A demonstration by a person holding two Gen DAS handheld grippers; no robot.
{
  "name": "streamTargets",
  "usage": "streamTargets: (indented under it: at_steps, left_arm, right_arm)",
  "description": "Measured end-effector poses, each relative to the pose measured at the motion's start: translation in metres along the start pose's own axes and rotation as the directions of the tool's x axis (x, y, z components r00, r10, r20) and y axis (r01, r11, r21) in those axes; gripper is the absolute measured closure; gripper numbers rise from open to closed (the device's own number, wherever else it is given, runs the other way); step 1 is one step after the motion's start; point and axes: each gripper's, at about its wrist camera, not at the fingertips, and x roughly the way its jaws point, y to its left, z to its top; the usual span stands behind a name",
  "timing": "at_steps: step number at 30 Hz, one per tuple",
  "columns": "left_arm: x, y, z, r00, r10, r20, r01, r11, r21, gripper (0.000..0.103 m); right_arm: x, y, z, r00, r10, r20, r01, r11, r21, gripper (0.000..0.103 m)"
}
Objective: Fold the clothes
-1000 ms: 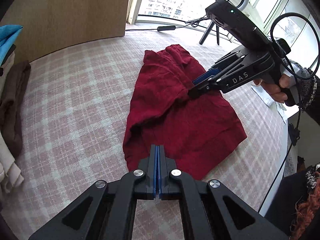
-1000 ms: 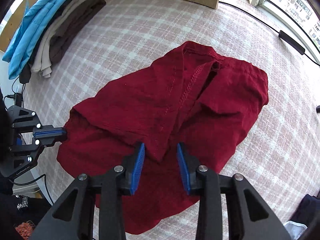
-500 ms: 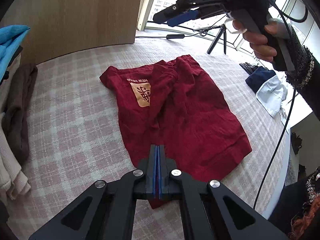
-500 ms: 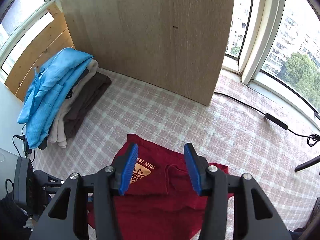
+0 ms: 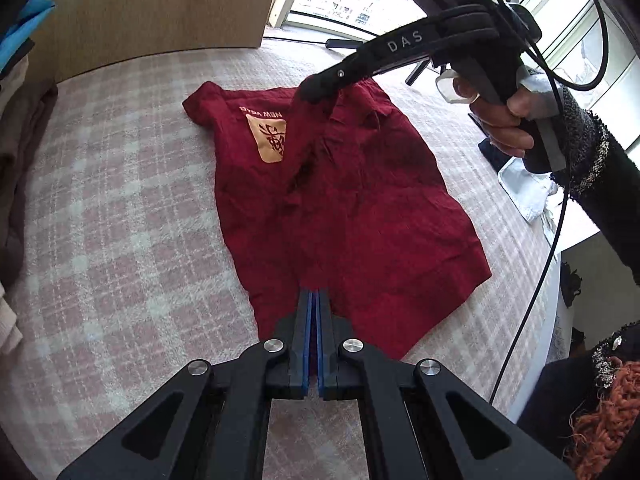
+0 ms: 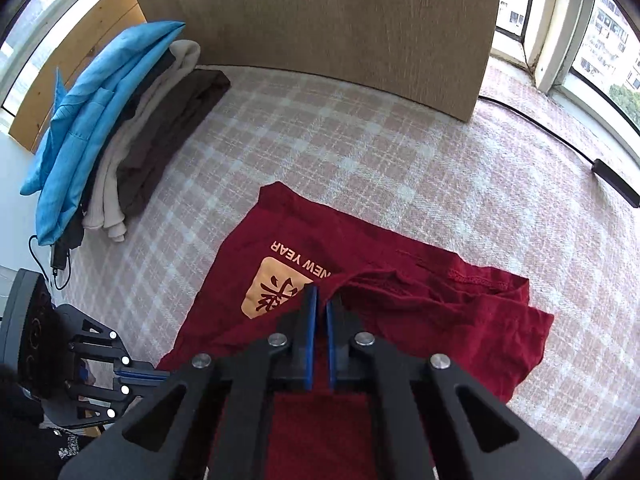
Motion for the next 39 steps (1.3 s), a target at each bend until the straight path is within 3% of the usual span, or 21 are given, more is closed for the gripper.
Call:
streamTargets:
  at_steps: [5,7,9,20,23,26,29,39]
  left_arm:
    - [-0.001,0.000,-0.005,0.999,-0.021,0.025,0.023,0.996,-0.089,0.102]
    - [-0.007,-0.001,-0.007,0.998,-0.030,0.050,0.035,0.994,-0.105,0.086]
    - [-0.008,-0.002,-0.008,0.998,-0.033,0.045,0.038,0.993,-0.112,0.077]
    - [-0.009,-0.001,-0.013,0.998,-0.054,0.037,0.058,0.989,-0.139,0.074]
    - [-0.004,-0.012,-0.011,1.000,-0.024,0.006,0.024,0.996,-0.088,0.074]
    - [-0.019,-0.018,-0.017,0.997,0.073,0.010,-0.073,0.996,-0.044,0.073]
    - [-0.031,-0.015,-0.018,0.994,0.104,0.015,-0.103,0.994,-0.041,0.073]
    - [-0.044,-0.032,-0.015,0.991,0.130,0.022,-0.130,0.991,-0.014,0.072]
  right_arm:
    - [-0.006,0.006,0.010,1.000,-0.014,0.003,0.014,1.000,-0.014,0.098]
    - [-0.005,0.007,0.012,1.000,-0.016,0.001,0.016,1.000,-0.012,0.098]
    - [-0.004,0.006,0.014,1.000,-0.010,0.005,0.010,1.000,-0.003,0.099]
    - [0.000,0.003,0.024,1.000,-0.030,0.007,0.030,0.999,0.013,0.099]
    - [0.006,0.004,0.026,0.999,-0.045,-0.004,0.045,0.999,0.008,0.099]
    - [0.009,0.009,0.025,0.998,-0.061,-0.008,0.061,0.998,-0.017,0.099]
    - [0.012,0.009,0.025,0.998,-0.061,-0.012,0.061,0.998,-0.023,0.098]
    - [0.012,0.009,0.025,0.998,-0.066,-0.004,0.066,0.998,-0.023,0.098]
